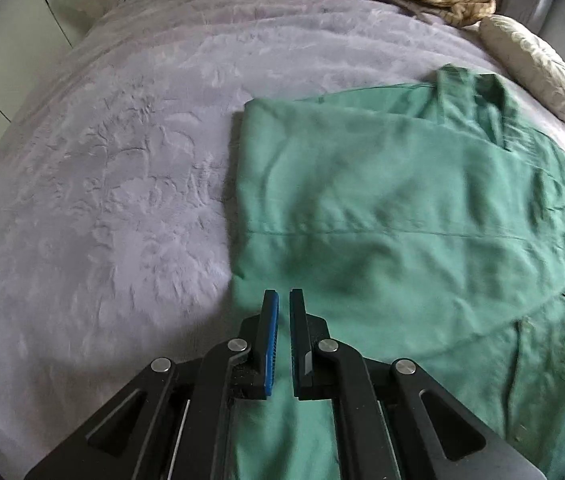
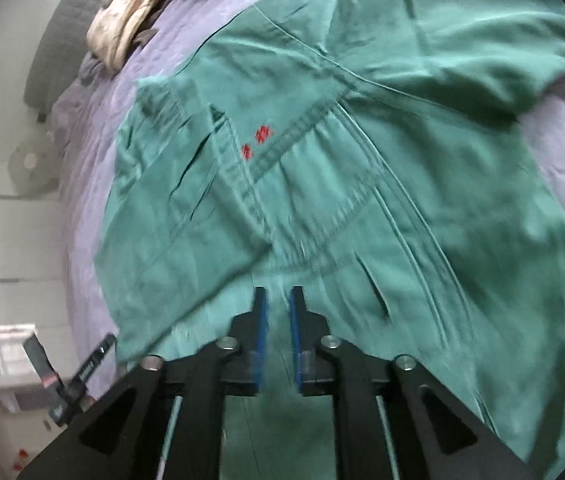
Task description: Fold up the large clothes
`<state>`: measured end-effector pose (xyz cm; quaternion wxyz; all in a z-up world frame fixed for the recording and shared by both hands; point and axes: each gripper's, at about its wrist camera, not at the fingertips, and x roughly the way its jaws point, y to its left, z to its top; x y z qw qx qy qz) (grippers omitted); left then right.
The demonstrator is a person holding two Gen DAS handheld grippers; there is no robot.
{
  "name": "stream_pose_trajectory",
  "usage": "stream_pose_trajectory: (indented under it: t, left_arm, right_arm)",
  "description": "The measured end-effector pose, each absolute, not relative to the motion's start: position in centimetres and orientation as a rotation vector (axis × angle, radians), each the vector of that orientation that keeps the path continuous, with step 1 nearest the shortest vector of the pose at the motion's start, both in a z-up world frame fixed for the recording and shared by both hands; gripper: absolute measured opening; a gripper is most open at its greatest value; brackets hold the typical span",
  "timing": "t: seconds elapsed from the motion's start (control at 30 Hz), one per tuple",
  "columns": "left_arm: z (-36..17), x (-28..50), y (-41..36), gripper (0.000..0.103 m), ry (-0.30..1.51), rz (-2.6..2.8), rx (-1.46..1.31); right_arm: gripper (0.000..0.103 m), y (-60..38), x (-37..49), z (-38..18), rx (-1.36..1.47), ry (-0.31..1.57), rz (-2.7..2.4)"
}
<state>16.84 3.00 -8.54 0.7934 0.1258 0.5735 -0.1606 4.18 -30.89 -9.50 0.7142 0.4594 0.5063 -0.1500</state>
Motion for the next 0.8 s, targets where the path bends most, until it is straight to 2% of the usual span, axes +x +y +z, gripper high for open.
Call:
stream_pose_trajectory:
  t: [0.03, 0.07, 0.1, 0.17, 0.2, 0.23, 0.33, 0.4, 0.53, 0.6, 0.7, 0.8]
  left_arm:
    - [-8.1, 16.2, 2.7, 0.007, 1.236, -0.348, 0.270]
    - [-7.4, 15.5, 2.4, 0.007, 1.237, -0.348, 0.272]
    - [-7.0, 14.8, 2.0, 0.008, 1.238, -0.349, 0.275]
    - [-6.1, 12.9, 2.3, 0.048, 1.239, -0.358, 0.279]
    - [-5.8, 12.1, 1.9, 0.094, 1.237, -0.359, 0.280]
    - [-5.3, 11.2, 1.8, 0.103, 1.223, -0.355, 0.284]
    - [-4.1, 8.0, -0.2, 0.103, 1.205, -0.417, 0.337]
    - [-4.1, 6.7, -1.1, 0.103, 1.220, -0.438, 0.367]
    - [-3.8, 3.9, -3.5, 0.103, 1.234, -0.435, 0.432]
    - [-3.8, 3.3, -4.2, 0.103, 1.247, -0.441, 0.427]
    - [-4.1, 2.8, -5.5, 0.103, 1.299, -0.467, 0.417]
    - [-4.3, 2.3, -7.0, 0.103, 1.318, -0.492, 0.436]
  right_arm:
    - [0.039, -30.5, 3.7, -9.1, 1.002, 1.134, -0.329]
    - [0.058, -30.2, 3.3, -8.7, 0.990, 1.137, -0.331]
    - [0.064, -29.7, 2.9, -8.2, 0.981, 1.137, -0.330]
    - [0.064, -29.0, 1.8, -7.5, 0.978, 1.140, -0.319]
    - [0.065, -28.7, 1.3, -7.3, 0.981, 1.143, -0.318]
    - [0.065, -28.4, 0.7, -7.0, 0.989, 1.144, -0.316]
    - [0.070, -27.6, -0.6, -6.5, 0.989, 1.155, -0.306]
    - [0.079, -27.1, -1.4, -6.2, 0.989, 1.154, -0.299]
    - [0.080, -26.9, -3.4, -5.9, 1.021, 1.148, -0.289]
    - [0.086, -27.1, -4.1, -5.8, 1.031, 1.143, -0.284]
    - [0.089, -27.7, -4.7, -5.5, 1.033, 1.133, -0.278]
    - [0.103, -28.6, -5.3, -4.9, 1.028, 1.101, -0.270]
